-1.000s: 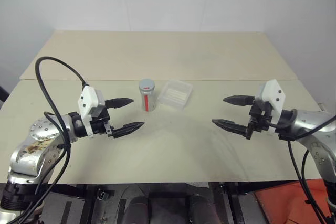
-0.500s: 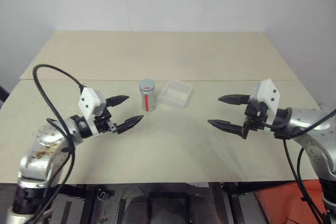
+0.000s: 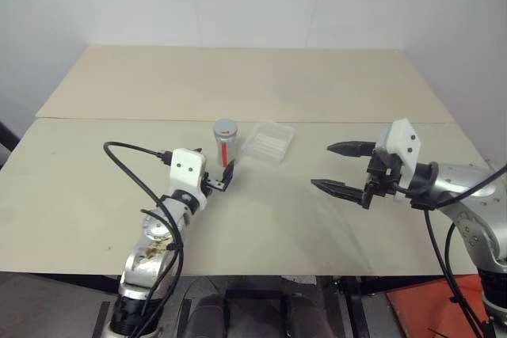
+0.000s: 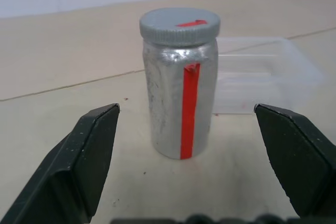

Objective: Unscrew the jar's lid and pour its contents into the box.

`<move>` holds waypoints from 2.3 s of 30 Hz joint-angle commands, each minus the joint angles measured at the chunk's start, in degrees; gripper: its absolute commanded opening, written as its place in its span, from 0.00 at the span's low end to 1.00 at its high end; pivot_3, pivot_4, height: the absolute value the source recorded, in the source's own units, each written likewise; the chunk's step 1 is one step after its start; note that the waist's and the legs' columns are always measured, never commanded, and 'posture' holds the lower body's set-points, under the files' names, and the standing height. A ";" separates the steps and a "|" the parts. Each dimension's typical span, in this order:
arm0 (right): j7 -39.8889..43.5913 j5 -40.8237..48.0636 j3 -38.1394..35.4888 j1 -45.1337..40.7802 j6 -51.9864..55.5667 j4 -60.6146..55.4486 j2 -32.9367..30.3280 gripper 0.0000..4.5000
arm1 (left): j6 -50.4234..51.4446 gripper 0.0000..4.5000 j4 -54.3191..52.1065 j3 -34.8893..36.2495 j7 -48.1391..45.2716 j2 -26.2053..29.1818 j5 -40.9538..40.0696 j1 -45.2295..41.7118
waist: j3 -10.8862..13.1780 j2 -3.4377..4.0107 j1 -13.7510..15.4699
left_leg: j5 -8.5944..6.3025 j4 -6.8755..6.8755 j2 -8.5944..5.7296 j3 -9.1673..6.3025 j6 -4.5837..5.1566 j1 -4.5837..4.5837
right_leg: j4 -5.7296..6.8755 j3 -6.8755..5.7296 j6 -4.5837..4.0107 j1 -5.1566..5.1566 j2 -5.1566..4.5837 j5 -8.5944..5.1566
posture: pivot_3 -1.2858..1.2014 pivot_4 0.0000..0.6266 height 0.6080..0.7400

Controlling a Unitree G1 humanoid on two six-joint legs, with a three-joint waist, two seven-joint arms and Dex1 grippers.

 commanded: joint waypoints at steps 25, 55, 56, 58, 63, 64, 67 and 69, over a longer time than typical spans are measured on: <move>-2.22 1.34 -3.93 -0.67 -1.37 -4.44 -0.06 1.00 | -14.92 1.00 23.50 -0.46 11.38 -11.22 9.68 -13.73 | 0.00 -0.01 0.10 | 0.00 0.02 -0.04 -0.01 0.01 -0.06 | -0.06 0.00 0.04 0.00 -0.01 0.02 | 0.52 0.24 1.00; -5.44 2.51 0.35 -5.32 0.15 -5.53 6.42 1.00 | -9.25 0.43 15.10 4.60 -14.10 7.89 -2.48 -14.20 | -0.01 0.01 -1.24 | 0.00 -0.04 0.05 -0.02 0.00 -0.08 | 0.03 0.00 0.03 -0.15 0.05 0.02 | 0.52 0.24 1.00; -5.69 2.67 0.75 -5.88 0.45 -5.47 6.99 1.00 | -7.10 0.43 13.24 5.34 -17.43 10.40 -5.22 -13.83 | -0.01 0.01 -1.45 | 0.00 -0.06 0.06 -0.02 0.00 -0.06 | 0.04 0.00 0.03 -0.15 0.05 0.02 | 0.52 0.24 1.00; -6.33 3.49 2.12 -7.89 1.17 -5.02 8.83 1.00 | -4.49 0.43 10.15 7.01 -26.90 16.95 -11.41 -12.83 | -0.01 0.02 -1.53 | 0.01 -0.06 0.07 -0.02 -0.01 -0.04 | 0.07 -0.01 0.01 -0.15 0.05 0.01 | 0.52 0.24 1.00; -7.28 4.99 6.64 -14.93 3.74 -3.39 13.57 1.00 | -1.60 0.43 8.69 7.81 -44.23 24.91 -22.26 -13.10 | 0.00 0.02 -1.04 | 0.01 -0.02 0.04 -0.01 -0.01 -0.05 | 0.02 -0.06 0.02 -0.09 -0.01 0.00 | 0.52 0.24 1.00; -7.27 5.15 7.57 -16.36 4.48 -2.99 14.40 1.00 | -1.36 0.43 9.10 7.27 -46.11 24.98 -23.35 -13.87 | 0.00 0.02 -0.95 | 0.01 -0.01 0.04 -0.01 -0.01 -0.05 | 0.02 -0.07 0.02 -0.09 0.00 0.00 | 0.52 0.24 1.00; -8.04 4.88 10.39 -20.23 6.82 -2.24 16.19 1.00 | -1.42 0.43 10.38 5.40 -50.08 24.42 -24.66 -16.15 | 0.00 0.02 -0.79 | 0.01 0.00 0.05 -0.02 -0.01 -0.09 | 0.01 -0.10 0.02 -0.11 0.01 0.00 | 0.52 0.24 1.00; -7.98 4.74 12.07 -22.69 7.65 -1.66 17.32 1.00 | -2.09 0.43 12.14 3.97 -52.15 23.63 -24.52 -18.31 | 0.00 0.02 -0.81 | 0.01 0.00 0.04 -0.01 -0.01 -0.10 | 0.02 -0.10 0.02 -0.11 0.01 0.00 | 0.52 0.24 1.00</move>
